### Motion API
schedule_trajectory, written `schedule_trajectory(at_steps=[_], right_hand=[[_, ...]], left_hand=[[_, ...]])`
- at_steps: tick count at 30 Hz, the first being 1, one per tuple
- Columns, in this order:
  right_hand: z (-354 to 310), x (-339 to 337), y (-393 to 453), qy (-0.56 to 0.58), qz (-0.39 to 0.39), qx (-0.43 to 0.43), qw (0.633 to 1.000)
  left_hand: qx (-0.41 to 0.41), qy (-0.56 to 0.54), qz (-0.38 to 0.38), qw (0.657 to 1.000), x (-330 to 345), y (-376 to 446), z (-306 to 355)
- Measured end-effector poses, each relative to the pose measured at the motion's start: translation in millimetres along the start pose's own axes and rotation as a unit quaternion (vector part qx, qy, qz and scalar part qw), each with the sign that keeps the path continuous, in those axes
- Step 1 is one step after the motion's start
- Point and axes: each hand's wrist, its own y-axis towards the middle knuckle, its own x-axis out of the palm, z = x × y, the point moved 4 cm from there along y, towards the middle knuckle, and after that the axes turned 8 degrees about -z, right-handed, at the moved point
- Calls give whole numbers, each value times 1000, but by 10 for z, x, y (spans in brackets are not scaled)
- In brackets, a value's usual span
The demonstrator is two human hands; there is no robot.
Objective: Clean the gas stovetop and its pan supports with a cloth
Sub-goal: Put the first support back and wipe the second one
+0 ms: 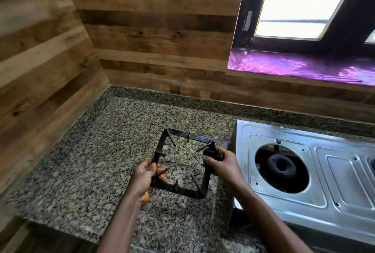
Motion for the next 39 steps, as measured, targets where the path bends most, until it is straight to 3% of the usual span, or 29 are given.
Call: schedule_trajectory(at_steps=[2, 6, 11, 15, 21, 26, 29, 34, 36, 39], right_hand=[[-56, -56, 63, 31, -1, -3, 1000], [-120, -57, 163, 61, 76, -44, 994], [67, 40, 34, 34, 6, 3, 999], [83, -43, -14, 122, 54, -20, 991], [160, 144, 14, 42, 68, -6, 997], [387, 208, -87, -54, 8, 38, 998], [354, 136, -70, -38, -43, 77, 995], [93, 69, 22, 45, 39, 11, 998], [211, 113, -14, -5, 27, 29, 999], [216, 94, -183, -202, -40, 33, 978]], left_hand=[[2, 7, -6, 1000, 4, -21, 6], [20, 2, 0, 1000, 128, -51, 18], [19, -39, 52, 998, 68, -14, -50], [1, -79, 54, 995, 94, -48, -117], [13, -95, 61, 993, 184, -34, -99], [18, -86, 84, 993, 151, -14, -95], [20, -72, 70, 995, 131, -5, -54], [11, -92, 49, 995, 250, -4, -88], [19, -91, 72, 993, 262, 11, -72], [31, -74, 107, 991, 191, 29, -77]])
